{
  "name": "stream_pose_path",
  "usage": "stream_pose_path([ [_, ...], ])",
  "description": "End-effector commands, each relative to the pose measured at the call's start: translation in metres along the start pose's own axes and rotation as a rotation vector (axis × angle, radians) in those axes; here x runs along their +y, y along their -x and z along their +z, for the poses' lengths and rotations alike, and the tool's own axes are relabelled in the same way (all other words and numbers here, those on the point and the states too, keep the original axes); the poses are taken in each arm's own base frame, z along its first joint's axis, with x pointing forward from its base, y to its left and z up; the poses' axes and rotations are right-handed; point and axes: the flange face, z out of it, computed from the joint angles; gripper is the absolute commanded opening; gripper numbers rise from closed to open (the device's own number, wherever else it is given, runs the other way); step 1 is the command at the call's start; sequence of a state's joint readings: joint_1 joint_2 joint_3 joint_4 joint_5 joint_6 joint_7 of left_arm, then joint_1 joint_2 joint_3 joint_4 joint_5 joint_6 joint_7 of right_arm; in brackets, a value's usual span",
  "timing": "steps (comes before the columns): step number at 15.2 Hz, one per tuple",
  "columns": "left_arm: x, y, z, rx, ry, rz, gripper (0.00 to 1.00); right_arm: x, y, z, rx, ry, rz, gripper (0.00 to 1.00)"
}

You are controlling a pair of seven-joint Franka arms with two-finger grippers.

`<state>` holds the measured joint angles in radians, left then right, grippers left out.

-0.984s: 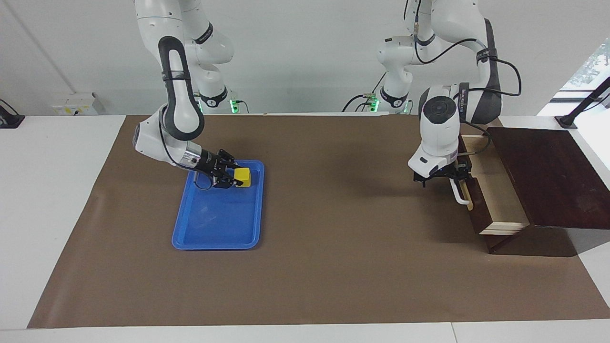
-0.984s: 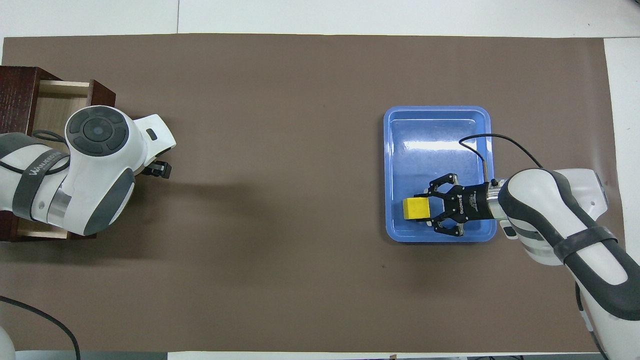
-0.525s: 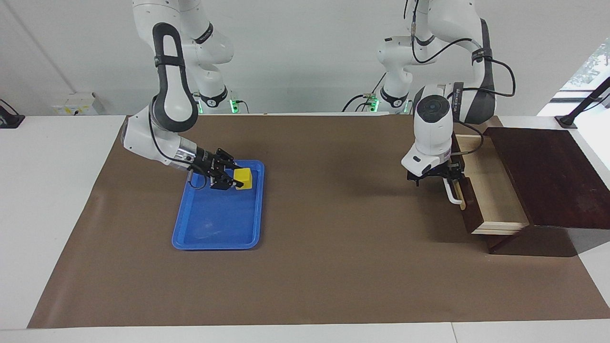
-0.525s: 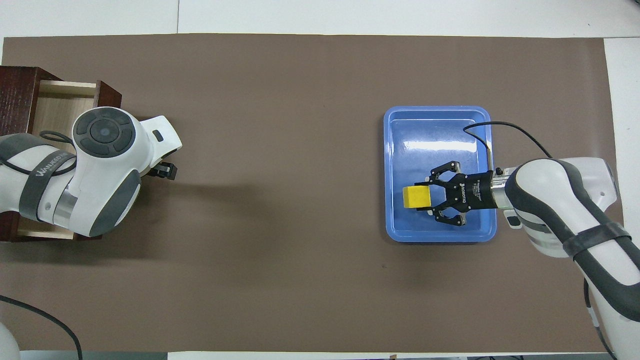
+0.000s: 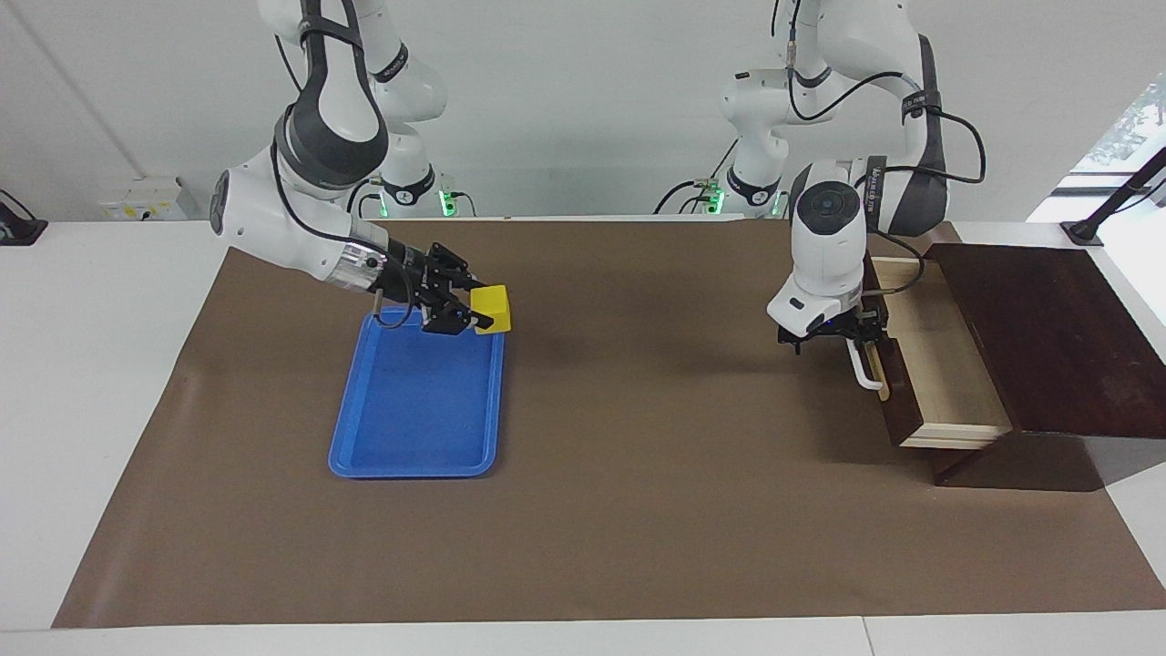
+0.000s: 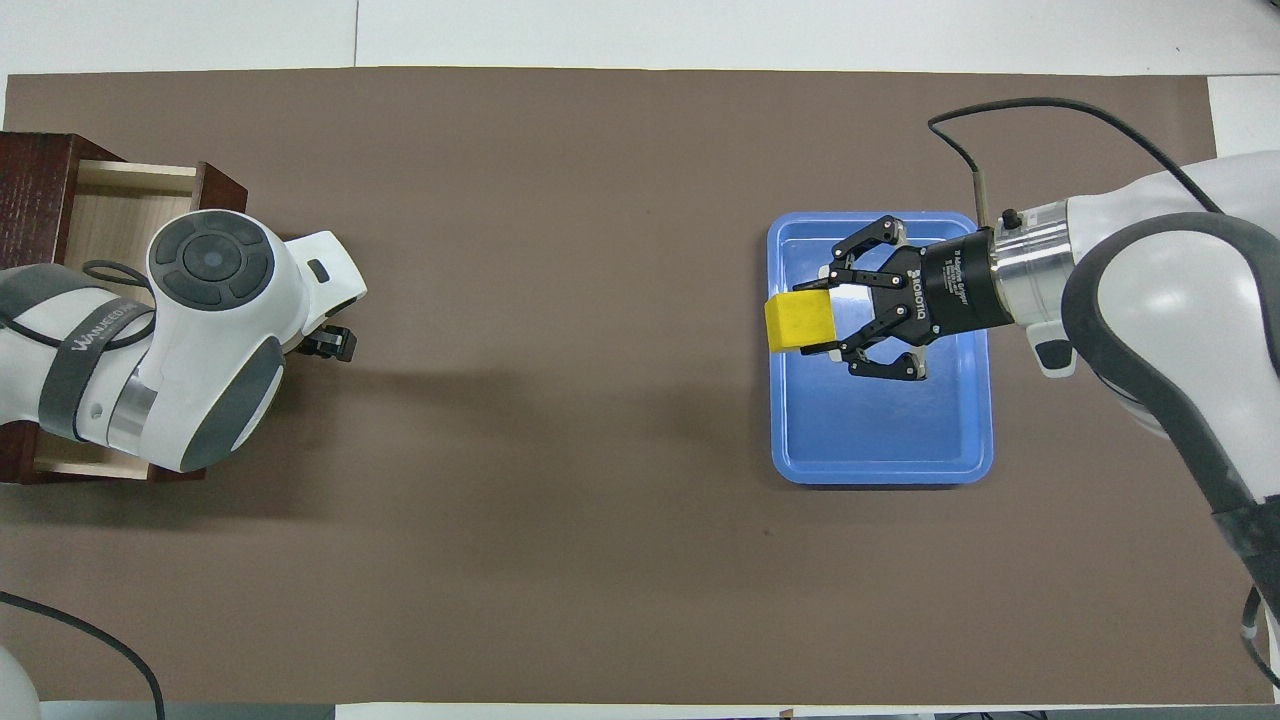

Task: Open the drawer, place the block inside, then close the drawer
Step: 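Carry the block toward the left gripper while the left gripper reaches it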

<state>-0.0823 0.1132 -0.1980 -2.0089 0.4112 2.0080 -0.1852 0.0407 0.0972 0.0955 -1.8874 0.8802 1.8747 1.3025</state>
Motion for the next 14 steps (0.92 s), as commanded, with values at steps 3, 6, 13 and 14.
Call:
stream_pose_path([
  [3, -0.006, -0.018, -0.064, -0.031, 0.061, -0.059, 1.00, -0.001, 0.033, 0.013, 0.015, 0.024, 0.027, 0.00],
  [6, -0.015, -0.017, -0.100, -0.024, 0.163, -0.126, 1.00, -0.001, 0.044, 0.019, 0.016, 0.031, 0.045, 0.00],
  [13, 0.000, -0.010, -0.177, -0.045, 0.314, -0.572, 1.00, 0.005, 0.065, 0.041, 0.032, 0.042, 0.057, 0.00],
  [14, 0.009, -0.011, -0.185, -0.051, 0.322, -0.661, 1.00, 0.006, 0.075, 0.050, 0.041, 0.031, 0.060, 0.00],
])
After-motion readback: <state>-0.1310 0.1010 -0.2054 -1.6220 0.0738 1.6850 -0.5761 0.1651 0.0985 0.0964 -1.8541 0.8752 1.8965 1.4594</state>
